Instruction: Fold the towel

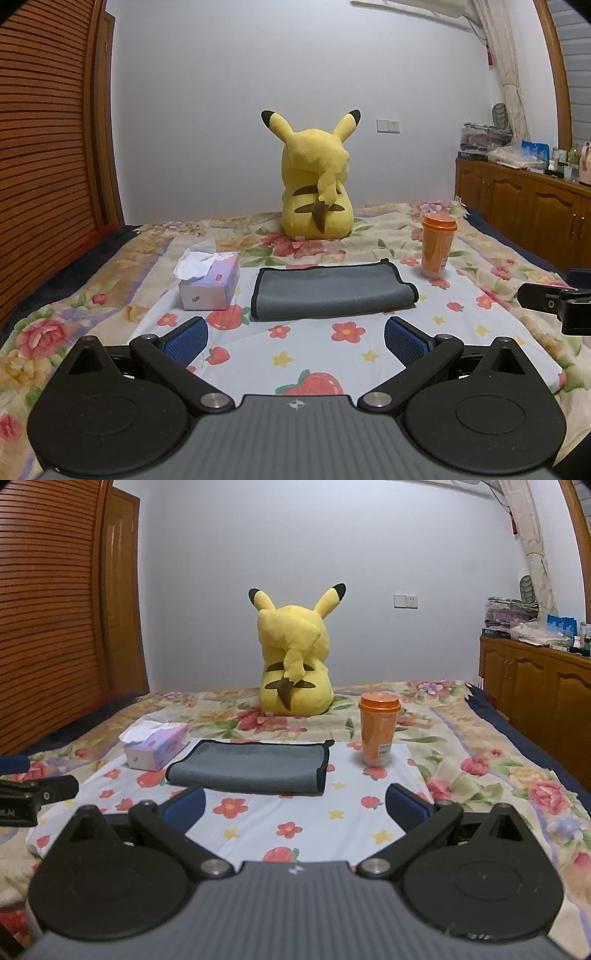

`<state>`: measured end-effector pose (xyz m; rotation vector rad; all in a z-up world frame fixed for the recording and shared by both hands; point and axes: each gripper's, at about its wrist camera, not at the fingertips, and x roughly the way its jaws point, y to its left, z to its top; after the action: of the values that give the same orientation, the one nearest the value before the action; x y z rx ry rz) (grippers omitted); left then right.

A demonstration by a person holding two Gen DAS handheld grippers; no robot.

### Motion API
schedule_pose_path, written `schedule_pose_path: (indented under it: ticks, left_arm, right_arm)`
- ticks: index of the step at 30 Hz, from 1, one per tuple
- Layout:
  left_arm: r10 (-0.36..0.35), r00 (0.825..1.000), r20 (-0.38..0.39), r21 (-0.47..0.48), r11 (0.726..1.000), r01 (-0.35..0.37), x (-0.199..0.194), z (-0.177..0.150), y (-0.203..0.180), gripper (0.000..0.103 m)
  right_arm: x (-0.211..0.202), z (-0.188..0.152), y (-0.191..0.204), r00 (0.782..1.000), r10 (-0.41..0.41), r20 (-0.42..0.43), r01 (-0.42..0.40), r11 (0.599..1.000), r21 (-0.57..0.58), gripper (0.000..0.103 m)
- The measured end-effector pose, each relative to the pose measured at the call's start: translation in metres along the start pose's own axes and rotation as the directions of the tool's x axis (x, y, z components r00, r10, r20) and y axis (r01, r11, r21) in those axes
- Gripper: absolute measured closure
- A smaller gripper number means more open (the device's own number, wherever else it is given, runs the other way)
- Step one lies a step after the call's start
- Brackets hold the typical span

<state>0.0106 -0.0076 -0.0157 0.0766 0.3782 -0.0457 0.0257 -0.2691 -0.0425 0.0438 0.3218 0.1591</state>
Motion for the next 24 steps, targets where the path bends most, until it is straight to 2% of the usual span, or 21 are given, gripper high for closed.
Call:
schedule_pose_path:
  ticks: [14, 24]
  left_arm:
    - [0.008, 0.998, 0.058, 0.035, 0.999, -0.010, -0.0069, 0.0021, -0.0034, 0.000]
    - [0.008, 0.998, 0.063, 0.037, 0.999, -0.011, -0.0083, 0.0019, -0.0031, 0.000]
  right_arm:
    - [-0.0082, 0.0018, -0.0044, 0.998, -0.024, 0.059, 0.024, 1.000, 0.008, 0.000]
    - [-0.0094, 0.0020, -0.0053, 0.997, -0.041, 0.071, 0.040, 0.999, 0.012, 0.000]
